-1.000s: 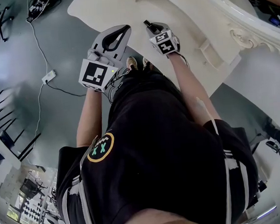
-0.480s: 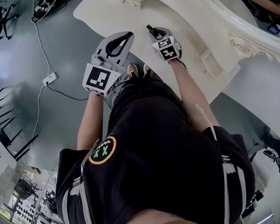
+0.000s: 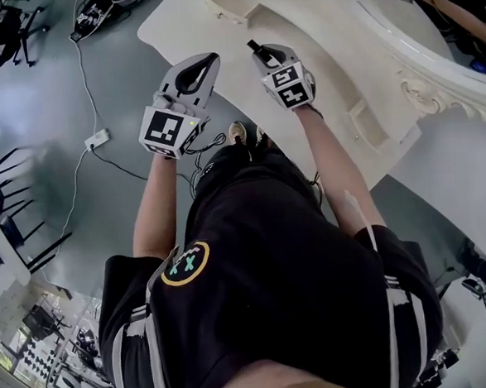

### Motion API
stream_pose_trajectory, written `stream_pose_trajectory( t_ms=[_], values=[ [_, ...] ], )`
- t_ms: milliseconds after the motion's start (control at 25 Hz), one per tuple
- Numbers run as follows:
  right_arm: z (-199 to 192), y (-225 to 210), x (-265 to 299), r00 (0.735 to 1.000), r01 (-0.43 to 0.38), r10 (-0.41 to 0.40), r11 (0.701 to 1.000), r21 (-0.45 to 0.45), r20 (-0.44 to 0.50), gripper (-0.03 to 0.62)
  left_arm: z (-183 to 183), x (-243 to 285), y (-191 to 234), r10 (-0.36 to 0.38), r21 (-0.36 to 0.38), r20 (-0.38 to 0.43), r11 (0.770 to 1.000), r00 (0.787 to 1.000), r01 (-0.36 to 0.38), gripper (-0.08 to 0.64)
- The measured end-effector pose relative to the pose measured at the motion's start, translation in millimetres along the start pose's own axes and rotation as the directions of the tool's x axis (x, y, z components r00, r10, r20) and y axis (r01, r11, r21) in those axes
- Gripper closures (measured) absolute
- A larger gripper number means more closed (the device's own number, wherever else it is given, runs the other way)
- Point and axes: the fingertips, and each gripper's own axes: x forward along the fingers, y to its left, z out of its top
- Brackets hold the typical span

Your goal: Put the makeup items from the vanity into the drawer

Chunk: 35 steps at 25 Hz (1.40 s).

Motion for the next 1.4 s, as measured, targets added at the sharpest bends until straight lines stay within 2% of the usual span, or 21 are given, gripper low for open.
stream_pose_trajectory(
  t_ms=[240,520,640,800,1120,1400],
  values=[
    [22,0,-4,0.999,-0.008,0.009,1.000,-0.020,0.033,0.476,-6,15,32,0.036,0.018,-0.005,0.999,0.999,-0.035,0.540],
    [65,-5,12,0.996,0.054,-0.053,0.998,-0.018,0.069,0.476,-17,29,75,-0.037,0.006,0.025,0.999,0.999,0.036,0.540],
    [88,-9,26,0.992,0.092,-0.093,0.996,0.021,0.087,0.474,-25,39,101,-0.074,0.003,0.030,0.997,0.997,0.074,0.540],
    [108,-18,38,0.987,0.146,-0.148,0.989,0.023,0.070,0.474,-22,54,128,-0.125,-0.021,0.064,0.992,0.990,0.127,0.540],
    [115,-43,68,0.972,0.231,-0.231,0.973,0.014,0.032,0.474,-37,73,146,-0.218,-0.026,0.075,0.975,0.973,0.220,0.540],
    [117,-63,86,0.977,0.212,-0.212,0.977,0.022,-0.014,0.474,-39,96,147,-0.240,-0.004,0.051,0.971,0.970,0.240,0.540]
  ],
)
